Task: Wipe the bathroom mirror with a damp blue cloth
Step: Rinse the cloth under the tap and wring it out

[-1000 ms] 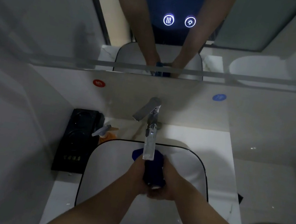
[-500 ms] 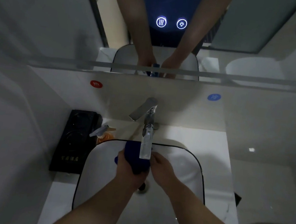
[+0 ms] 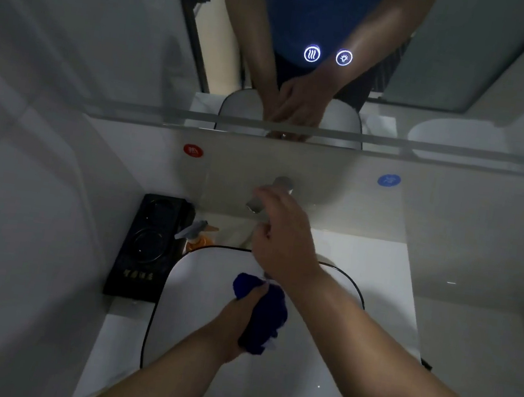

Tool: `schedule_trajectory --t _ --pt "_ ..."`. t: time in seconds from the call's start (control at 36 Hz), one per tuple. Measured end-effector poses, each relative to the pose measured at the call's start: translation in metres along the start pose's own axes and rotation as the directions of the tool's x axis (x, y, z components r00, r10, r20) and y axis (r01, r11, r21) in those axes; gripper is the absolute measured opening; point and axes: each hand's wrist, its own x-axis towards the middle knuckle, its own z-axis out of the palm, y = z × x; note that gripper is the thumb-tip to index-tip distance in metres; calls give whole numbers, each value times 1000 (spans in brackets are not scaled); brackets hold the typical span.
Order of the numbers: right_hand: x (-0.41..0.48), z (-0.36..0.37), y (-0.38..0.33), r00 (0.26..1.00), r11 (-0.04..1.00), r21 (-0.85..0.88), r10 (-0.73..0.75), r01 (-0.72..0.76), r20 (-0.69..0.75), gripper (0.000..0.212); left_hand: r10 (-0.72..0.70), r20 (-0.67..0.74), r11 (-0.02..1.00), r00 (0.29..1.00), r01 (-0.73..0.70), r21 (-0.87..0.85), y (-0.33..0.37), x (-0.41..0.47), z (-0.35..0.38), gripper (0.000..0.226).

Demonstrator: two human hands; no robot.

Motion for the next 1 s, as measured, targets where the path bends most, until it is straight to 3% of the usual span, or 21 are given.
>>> schedule_trajectory --t 0.14,0.19,0.28,0.33,0.39,0.44,0.47,0.5,0.53,0.58,0.64,0.69,0.75,0.83,0.92,1.0 --pt "-6 7 2 927 984 -173 29 39 373 68 78 -13 994 997 -77 79 -26 -14 -31 59" --pt "-4 2 3 901 996 -90 57 -20 430 68 30 -54 999 998 -28 25 -32 -20 -37 64" --pt "-12 -10 0 951 980 102 138 -171 277 48 -35 -35 994 999 31 -109 -39 -35 -41 70" --pt "-35 -11 2 980 980 83 172 -181 99 33 -26 -7 978 1000 24 -207 -44 -41 -42 70" --pt "-68 -4 10 957 950 117 286 -289 40 25 -1 11 969 1000 4 -248 -47 -49 -39 69" --pt "-99 9 20 866 847 184 475 -498 158 19 33 0 972 999 -32 -233 -49 -54 -35 72" --pt "-113 15 22 781 772 168 560 -613 276 10 67 -1 979 998 -66 -194 -51 -57 -34 75" --pt "-125 21 23 661 669 148 631 -728 406 17 105 2 982 994 -104 -157 -53 -60 -32 77" --pt "-136 26 24 524 536 146 671 -832 524 38 151 15 981 988 -148 -125 -54 -64 -31 76" --pt "-152 29 28 329 291 178 639 -940 696 62 231 61 972 971 -228 -54 -55 -74 -28 70" --pt "-161 20 36 261 208 173 548 -963 795 66 287 103 953 952 -294 70 -55 -81 -28 70" --pt "-161 8 44 227 245 115 498 -963 837 60 309 159 914 938 -339 224 -56 -84 -33 79" --pt "-155 -2 50 228 371 22 520 -928 823 48 282 217 875 935 -343 341 -57 -83 -39 80" --pt "-143 -8 53 317 577 -101 576 -810 754 32 248 285 845 926 -351 403 -56 -82 -34 72" --pt "-134 -7 57 426 623 -89 624 -777 655 32 274 201 814 940 -338 473 -51 -80 -23 73" --pt "-127 -13 62 546 610 56 661 -791 516 29 280 121 816 952 -302 492 -46 -78 -21 67"
